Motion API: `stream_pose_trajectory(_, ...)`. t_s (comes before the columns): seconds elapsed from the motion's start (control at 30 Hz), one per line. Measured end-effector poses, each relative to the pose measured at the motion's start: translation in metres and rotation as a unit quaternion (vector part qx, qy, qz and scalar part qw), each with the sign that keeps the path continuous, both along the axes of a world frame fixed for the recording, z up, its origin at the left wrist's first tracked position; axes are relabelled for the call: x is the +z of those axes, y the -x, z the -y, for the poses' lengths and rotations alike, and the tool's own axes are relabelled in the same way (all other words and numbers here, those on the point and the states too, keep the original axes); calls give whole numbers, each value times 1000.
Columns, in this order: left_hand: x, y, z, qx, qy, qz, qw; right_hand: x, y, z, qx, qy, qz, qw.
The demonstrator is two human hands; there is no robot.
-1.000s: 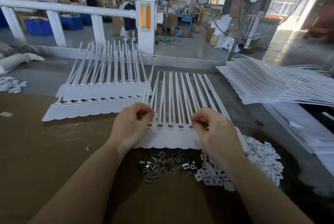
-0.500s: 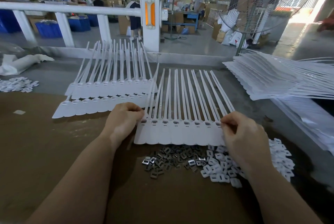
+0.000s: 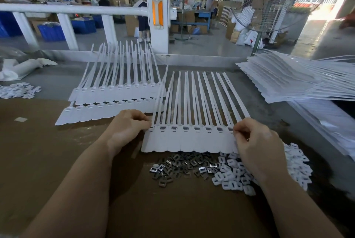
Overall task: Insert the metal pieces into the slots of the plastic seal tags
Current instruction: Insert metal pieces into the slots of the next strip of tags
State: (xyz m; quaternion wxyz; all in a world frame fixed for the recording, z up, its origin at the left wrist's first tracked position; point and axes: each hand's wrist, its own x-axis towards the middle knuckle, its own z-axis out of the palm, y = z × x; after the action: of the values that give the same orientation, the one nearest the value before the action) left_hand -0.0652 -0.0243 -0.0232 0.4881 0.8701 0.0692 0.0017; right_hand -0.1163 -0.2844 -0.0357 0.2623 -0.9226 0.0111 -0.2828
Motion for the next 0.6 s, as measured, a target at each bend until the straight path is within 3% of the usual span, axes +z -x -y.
stream_pose_trajectory(0.6, -6, -1, -4, -38, 6, 52, 998, 1, 1, -2, 0, -9, -7, 1000)
